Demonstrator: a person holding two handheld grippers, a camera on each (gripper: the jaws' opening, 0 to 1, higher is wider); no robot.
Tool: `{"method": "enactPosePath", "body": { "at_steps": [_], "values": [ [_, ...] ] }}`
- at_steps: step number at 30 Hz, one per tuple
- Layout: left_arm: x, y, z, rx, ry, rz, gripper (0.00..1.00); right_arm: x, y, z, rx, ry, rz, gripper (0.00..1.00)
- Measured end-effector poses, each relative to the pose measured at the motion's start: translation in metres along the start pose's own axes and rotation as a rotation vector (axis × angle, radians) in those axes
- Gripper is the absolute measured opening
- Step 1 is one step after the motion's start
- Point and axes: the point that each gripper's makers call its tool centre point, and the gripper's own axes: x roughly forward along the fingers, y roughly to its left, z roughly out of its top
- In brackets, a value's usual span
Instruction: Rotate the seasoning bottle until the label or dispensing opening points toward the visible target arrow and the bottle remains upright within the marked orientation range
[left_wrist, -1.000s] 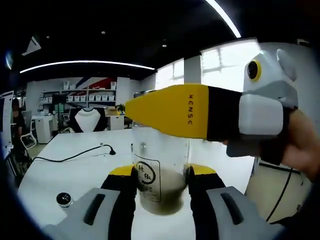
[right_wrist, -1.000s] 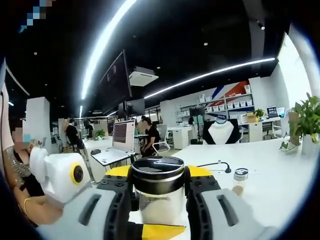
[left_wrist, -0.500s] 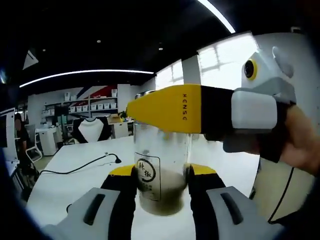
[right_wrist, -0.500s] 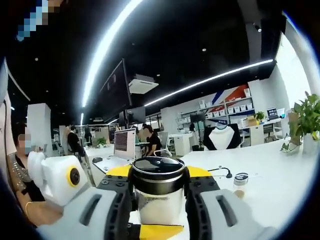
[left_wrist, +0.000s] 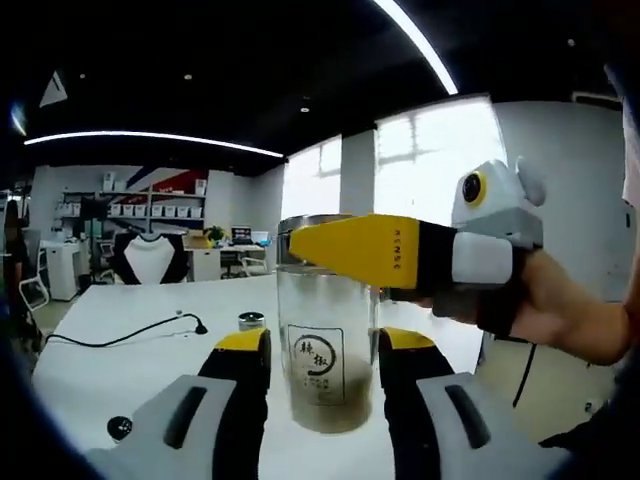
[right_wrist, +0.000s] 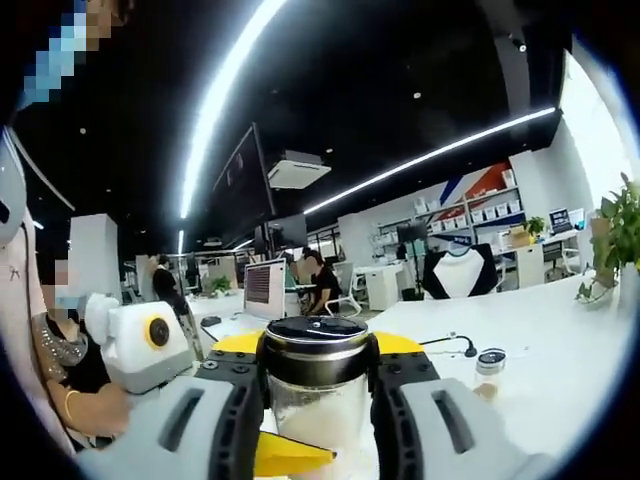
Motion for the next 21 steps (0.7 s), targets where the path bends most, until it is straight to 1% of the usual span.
{"method": "enactPosePath", "body": {
  "at_steps": [2,3,4,6,7,8,9,10,11,13,15,17,18,20,21],
  "values": [
    [0.002,-0.003,-0.003,0.014,0.029,-0.052,0.59,-0.003,-0.001,0.003,0.003,-0.005,0.007,0.37],
    [0.003,-0.003,-0.003,0.016,0.025,-0.063,0.62,-0.003,0.000,0.004,0.006,-0.013,0.013,0.37],
    [0.003,-0.006,-0.003,0.018,0.022,-0.089,0.62,-0.004,0.000,0.006,0.005,-0.016,0.019,0.37],
    [0.004,-0.017,-0.002,0.017,0.015,-0.164,0.60,-0.003,0.006,0.010,-0.021,-0.014,0.054,0.37],
    [0.004,-0.022,-0.003,-0.005,0.018,-0.192,0.60,-0.003,0.008,0.011,-0.027,-0.014,0.063,0.37],
    [0.004,-0.024,-0.007,-0.021,0.032,-0.209,0.60,-0.003,0.010,0.013,-0.035,-0.016,0.075,0.37],
    [0.004,-0.024,-0.010,-0.028,0.044,-0.216,0.60,-0.003,0.014,0.015,-0.060,-0.021,0.105,0.37],
    [0.004,-0.025,-0.011,-0.019,0.047,-0.224,0.60,-0.004,0.015,0.015,-0.061,-0.017,0.107,0.37],
    [0.004,-0.026,-0.012,-0.017,0.052,-0.234,0.60,-0.004,0.019,0.016,-0.079,-0.007,0.134,0.37],
    [0.003,-0.026,-0.011,-0.022,0.050,-0.246,0.59,-0.005,0.023,0.018,-0.079,-0.004,0.168,0.37],
    [0.002,-0.027,-0.008,-0.011,0.046,-0.264,0.59,-0.007,0.030,0.018,-0.071,0.005,0.222,0.37],
    [0.001,-0.029,-0.005,0.005,0.047,-0.299,0.59,-0.007,0.035,0.019,-0.069,0.009,0.257,0.37],
    [0.001,-0.030,-0.004,0.010,0.048,-0.314,0.59,-0.007,0.036,0.019,-0.065,0.009,0.263,0.37],
    [-0.002,-0.039,-0.007,0.080,0.074,-0.392,0.59,-0.006,0.040,0.018,-0.067,0.015,0.283,0.37],
    [-0.001,-0.038,-0.008,0.106,0.084,-0.389,0.57,-0.005,0.041,0.018,-0.068,0.016,0.288,0.37]
  ]
}}
